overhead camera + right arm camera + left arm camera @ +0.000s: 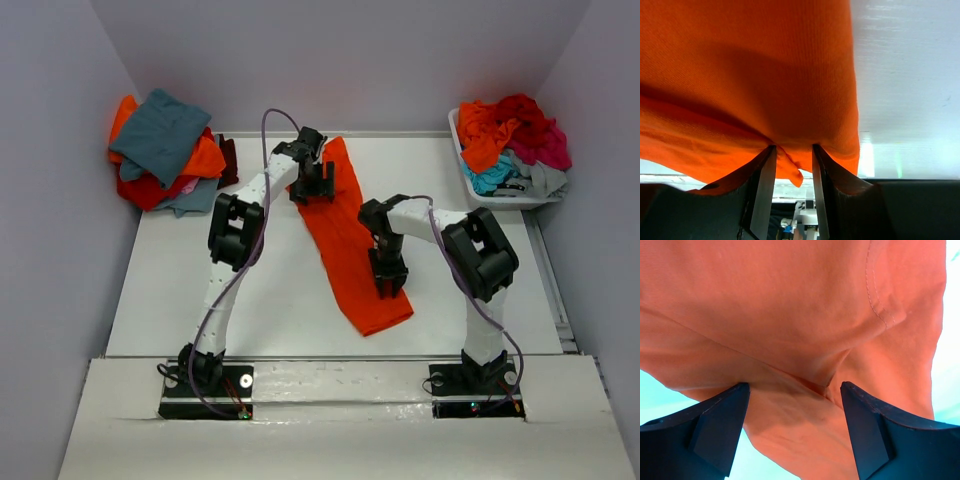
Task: Fold and stack the t-shirts
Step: Rotate the tshirt 85 degrees
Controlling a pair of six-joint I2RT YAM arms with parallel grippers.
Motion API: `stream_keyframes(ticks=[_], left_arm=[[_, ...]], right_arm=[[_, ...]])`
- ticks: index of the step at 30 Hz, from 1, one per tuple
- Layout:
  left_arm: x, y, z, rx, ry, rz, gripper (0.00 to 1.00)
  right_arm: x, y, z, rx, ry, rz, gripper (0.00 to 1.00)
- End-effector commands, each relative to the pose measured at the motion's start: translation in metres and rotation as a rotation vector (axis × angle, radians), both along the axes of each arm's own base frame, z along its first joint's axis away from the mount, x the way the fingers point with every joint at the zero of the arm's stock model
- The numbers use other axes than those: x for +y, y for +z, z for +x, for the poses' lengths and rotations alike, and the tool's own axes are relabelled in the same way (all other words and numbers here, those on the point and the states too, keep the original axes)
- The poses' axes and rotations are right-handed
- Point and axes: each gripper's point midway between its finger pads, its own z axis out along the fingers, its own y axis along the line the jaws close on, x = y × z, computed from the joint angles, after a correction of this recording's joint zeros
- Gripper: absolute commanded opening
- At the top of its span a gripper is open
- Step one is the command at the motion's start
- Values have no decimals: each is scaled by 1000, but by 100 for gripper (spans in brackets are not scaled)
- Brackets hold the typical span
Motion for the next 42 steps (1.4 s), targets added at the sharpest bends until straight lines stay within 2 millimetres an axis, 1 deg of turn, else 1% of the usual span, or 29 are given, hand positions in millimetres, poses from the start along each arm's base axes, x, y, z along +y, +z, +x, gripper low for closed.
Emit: stream_keyframes(ticks=[1,2,3,6,7,9,10,11,12,13,16,18,19,21,24,28,29,32,33,35,39,42], left_arm=[[15,-18,-2,29,10,95,87],[19,-22,-2,33,15,118,87],[20,-20,1,23,19,127,87],[26,-23,3,19,26,164,87],[28,-24,4,18,27,174,87],[29,-26,4,21,26,178,87],[28,-26,4,21,26,178,87],[28,-25,5,17,25,179,87],[33,-28,7,12,37,207,87],[33,-26,9,5,36,207,87],[34,-25,11,0,37,215,87],[34,-27,12,-2,37,215,87],[33,-26,13,-6,35,215,87],[33,-25,14,-11,35,215,87],[33,-25,16,-16,26,215,87],[29,-23,21,-37,9,204,87],[29,-23,21,-38,5,202,87],[26,-21,24,-48,1,191,87],[21,-21,22,-53,-14,188,87],[20,-20,24,-58,-13,187,87],[20,-22,24,-58,-19,187,87],[20,-21,25,-70,-27,190,88]], right_arm=[[-3,-4,-8,19,26,25,40],[-3,-4,-9,24,31,27,40],[-1,-3,-13,34,43,30,40],[5,-3,-15,45,67,48,40],[10,-3,-20,55,93,54,40],[21,-2,-21,56,129,62,40],[22,-3,-24,65,138,56,40],[27,-1,-21,58,149,63,40],[31,-3,-24,67,163,60,40],[36,0,-18,55,163,72,40],[45,1,-18,59,182,76,40],[50,2,-14,54,181,85,40],[56,5,-13,50,190,97,40],[62,9,-9,44,188,118,40],[71,11,-11,44,207,128,40],[82,15,-8,39,217,156,40],[86,16,-11,39,229,158,40],[91,20,-12,38,239,169,40],[94,22,-10,33,239,177,40],[96,24,-12,31,247,178,40],[94,26,-13,30,236,168,40],[94,31,-14,23,228,175,40]])
